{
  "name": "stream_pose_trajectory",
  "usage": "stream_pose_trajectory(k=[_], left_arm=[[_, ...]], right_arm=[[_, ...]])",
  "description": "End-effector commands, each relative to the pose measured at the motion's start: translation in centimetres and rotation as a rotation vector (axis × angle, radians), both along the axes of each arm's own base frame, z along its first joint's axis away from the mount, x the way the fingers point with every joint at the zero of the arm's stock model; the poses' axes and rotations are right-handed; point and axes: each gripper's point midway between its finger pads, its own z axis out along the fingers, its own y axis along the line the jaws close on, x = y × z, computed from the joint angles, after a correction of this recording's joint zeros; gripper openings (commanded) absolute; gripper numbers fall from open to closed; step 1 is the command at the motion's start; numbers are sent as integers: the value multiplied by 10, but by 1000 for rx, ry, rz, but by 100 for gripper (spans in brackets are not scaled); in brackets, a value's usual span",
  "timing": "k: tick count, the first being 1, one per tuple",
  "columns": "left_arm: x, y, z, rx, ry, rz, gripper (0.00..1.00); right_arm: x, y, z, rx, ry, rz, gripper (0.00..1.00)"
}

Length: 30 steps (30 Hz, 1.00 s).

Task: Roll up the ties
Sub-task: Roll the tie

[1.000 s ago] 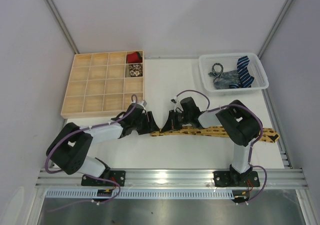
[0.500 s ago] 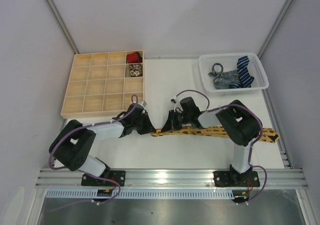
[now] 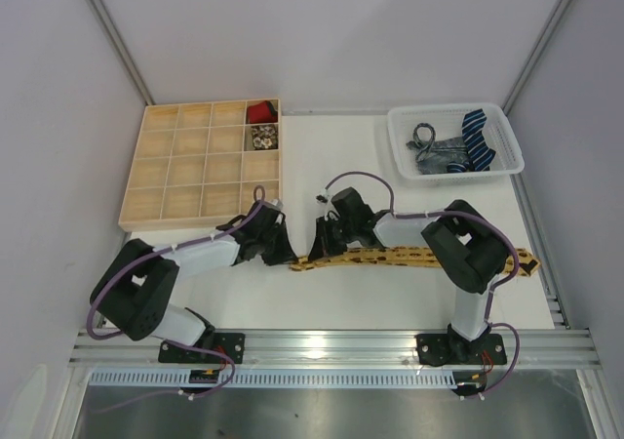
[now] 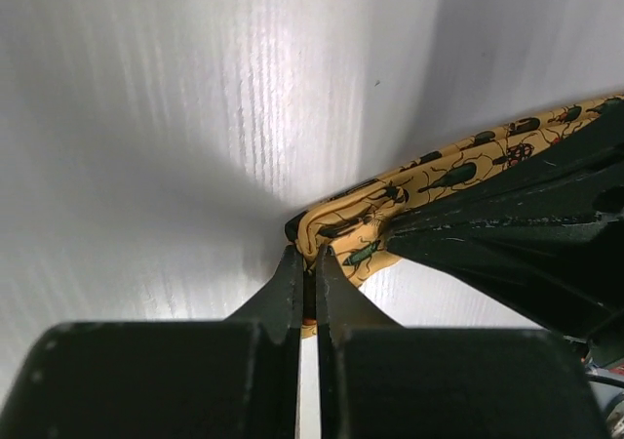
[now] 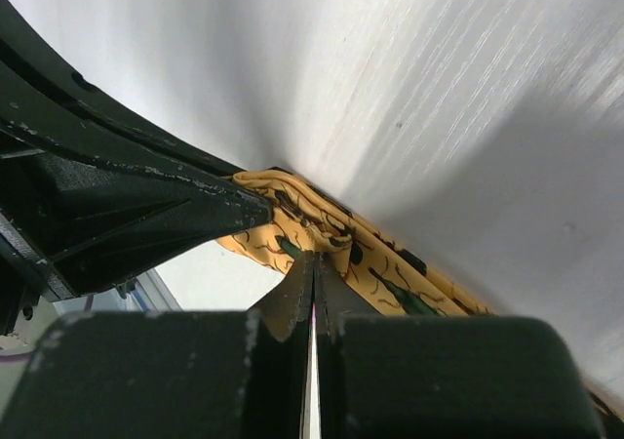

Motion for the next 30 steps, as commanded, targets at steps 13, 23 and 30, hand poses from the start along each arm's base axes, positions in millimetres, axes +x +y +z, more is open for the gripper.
stream_pose_trajectory(k=[13, 23, 30], left_arm=[[-13, 22, 7, 98, 14, -7, 0], [-10, 24, 13, 121, -3, -20, 0], [-8, 25, 17, 124, -15, -23, 0]], right_arm=[[-4, 6, 20, -46, -44, 24, 0], [-7, 20, 40, -24, -88, 43, 0], [-11, 25, 34, -31, -77, 55, 0]])
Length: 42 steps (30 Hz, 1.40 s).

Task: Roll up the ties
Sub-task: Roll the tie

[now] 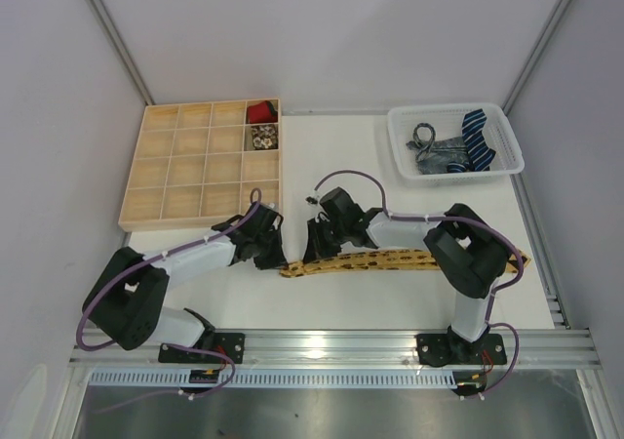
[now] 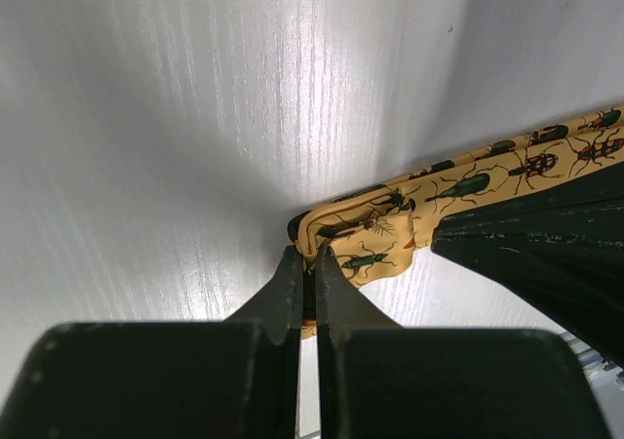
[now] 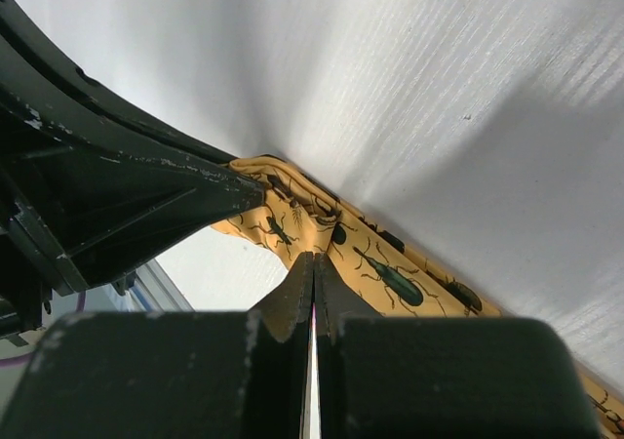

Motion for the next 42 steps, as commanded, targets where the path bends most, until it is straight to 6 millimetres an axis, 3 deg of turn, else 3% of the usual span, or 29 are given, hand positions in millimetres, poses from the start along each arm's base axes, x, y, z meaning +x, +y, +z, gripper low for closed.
stream_pose_trajectory(k=[1, 12, 24, 31, 38, 42], left_arm=[[9, -2, 15, 0, -51, -16, 1], [10, -4, 18, 0, -58, -24, 0], [13, -13, 39, -25, -82, -43, 0], [16, -44, 62, -102, -94, -77, 0], [13, -70, 57, -142, -54, -97, 0], [13, -73, 47, -114, -34, -91, 0]], right_arm=[[4, 11, 16, 33, -43, 14, 0], [-4, 18, -4, 11, -15, 19, 0], [-6, 17, -22, -23, -10, 14, 1], [-12, 30, -14, 59, 29, 26, 1], [-13, 34, -7, 115, 60, 29, 1], [-8, 30, -7, 129, 72, 15, 0]])
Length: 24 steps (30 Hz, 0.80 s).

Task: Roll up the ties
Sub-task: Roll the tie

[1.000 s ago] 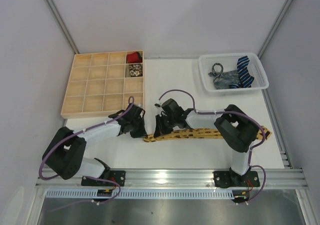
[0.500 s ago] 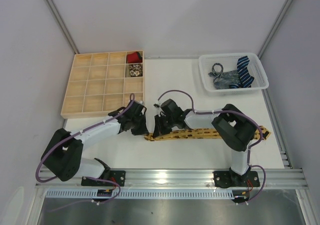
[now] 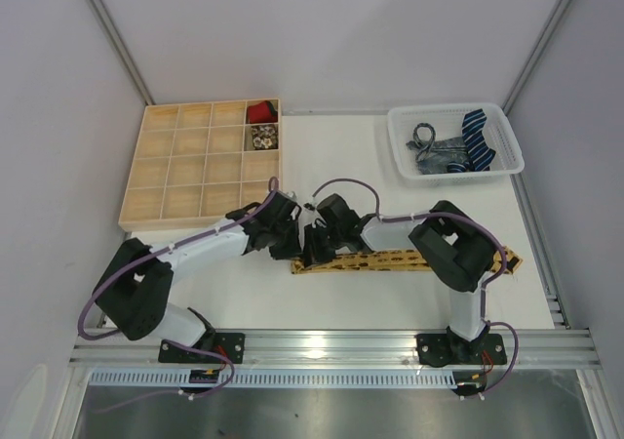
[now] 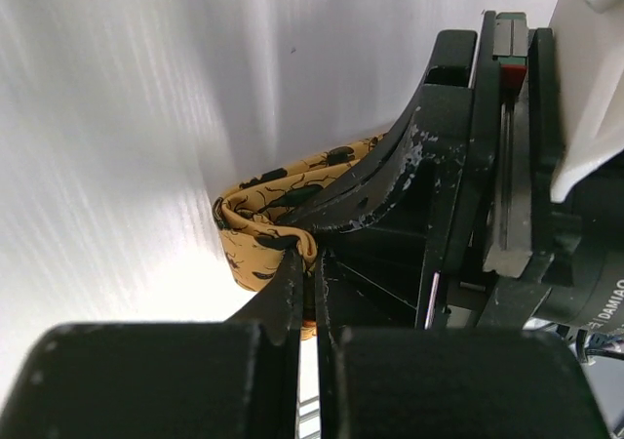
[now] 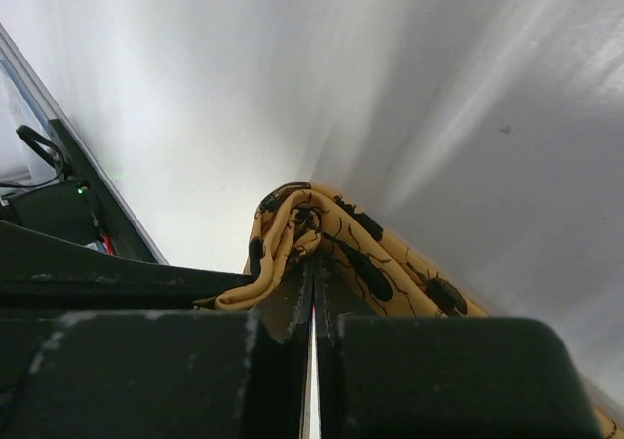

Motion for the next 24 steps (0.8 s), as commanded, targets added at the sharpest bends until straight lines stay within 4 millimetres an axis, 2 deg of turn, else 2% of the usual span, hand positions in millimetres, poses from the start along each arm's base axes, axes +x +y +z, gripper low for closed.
stream_pose_trajectory(k=[1, 9, 13, 21, 24], left_arm=[[6, -29, 9, -79, -3, -8, 0], [8, -18, -3, -9, 12, 38, 0], [8, -14, -7, 20, 17, 48, 0], [10, -11, -9, 41, 14, 49, 0], [12, -12, -8, 41, 11, 49, 1]], right_arm=[[6, 11, 12, 85, -12, 11, 0], [5, 4, 16, 112, 27, -1, 1], [7, 1, 28, 122, 18, -11, 0], [29, -30, 45, 57, -55, -71, 1], [34, -43, 37, 4, -60, -92, 1]])
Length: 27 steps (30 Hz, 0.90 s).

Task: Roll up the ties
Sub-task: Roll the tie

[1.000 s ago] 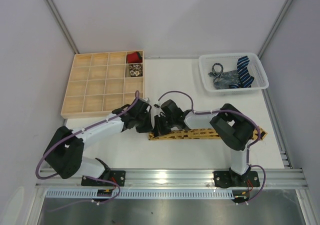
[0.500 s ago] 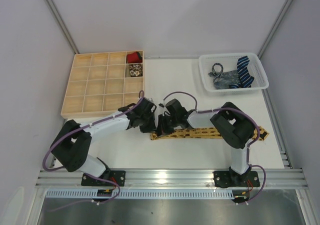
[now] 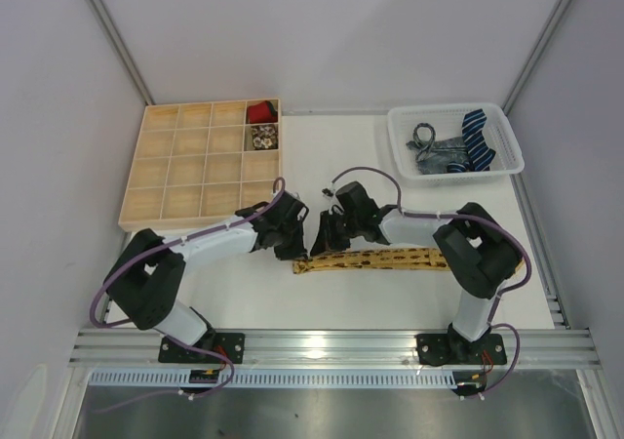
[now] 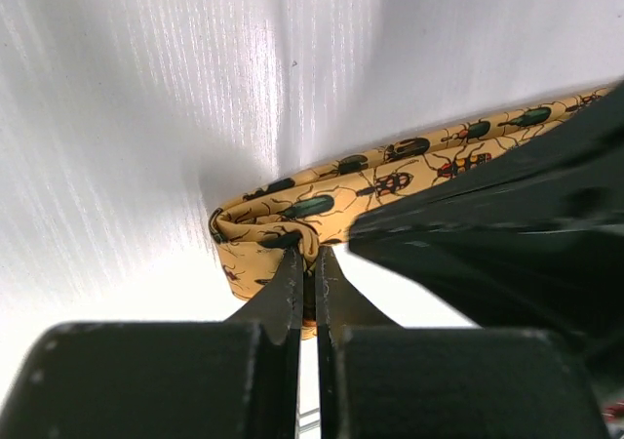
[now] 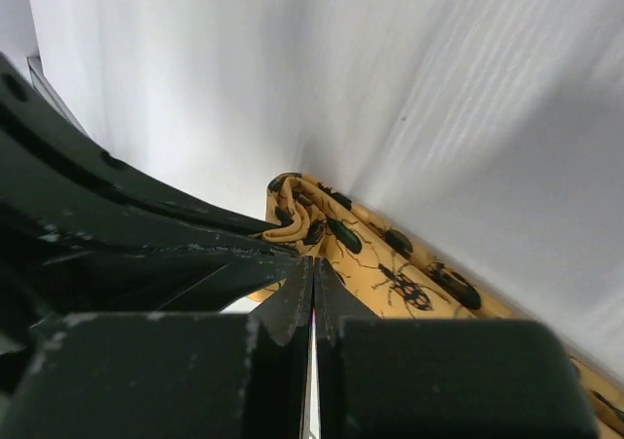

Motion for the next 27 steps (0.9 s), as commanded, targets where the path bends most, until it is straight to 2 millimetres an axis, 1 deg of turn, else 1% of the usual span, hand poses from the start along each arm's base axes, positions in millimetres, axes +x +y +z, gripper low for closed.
stream_pose_trajectory(k=[1, 3, 6, 10, 13, 19, 22, 24, 25, 27], left_arm=[[7, -5, 4, 7, -16, 13, 0], [7, -7, 6, 3, -16, 12, 0], [9, -9, 7, 2, -15, 8, 1], [10, -9, 6, 13, -9, 10, 0], [8, -12, 2, 17, 4, -3, 0], [7, -15, -5, 27, 18, -9, 1], [7, -16, -8, 31, 14, -13, 0], [5, -14, -12, 36, 18, -11, 1], [5, -16, -11, 27, 15, -13, 1], [1, -15, -14, 20, 21, -12, 6]], right_arm=[[9, -10, 9, -23, -60, 4, 1], [11, -14, -1, -36, -47, -4, 0], [8, -16, -10, -42, -32, -8, 1], [-2, -15, -25, -44, -4, -5, 0], [-8, -11, -31, -48, 2, -3, 0], [-13, -9, -37, -48, 17, 4, 0], [-12, -11, -36, -52, 14, 2, 0], [-9, -12, -32, -48, 5, -5, 0], [-8, -13, -31, -47, 5, -7, 0], [-2, -17, -26, -37, 1, -22, 0]])
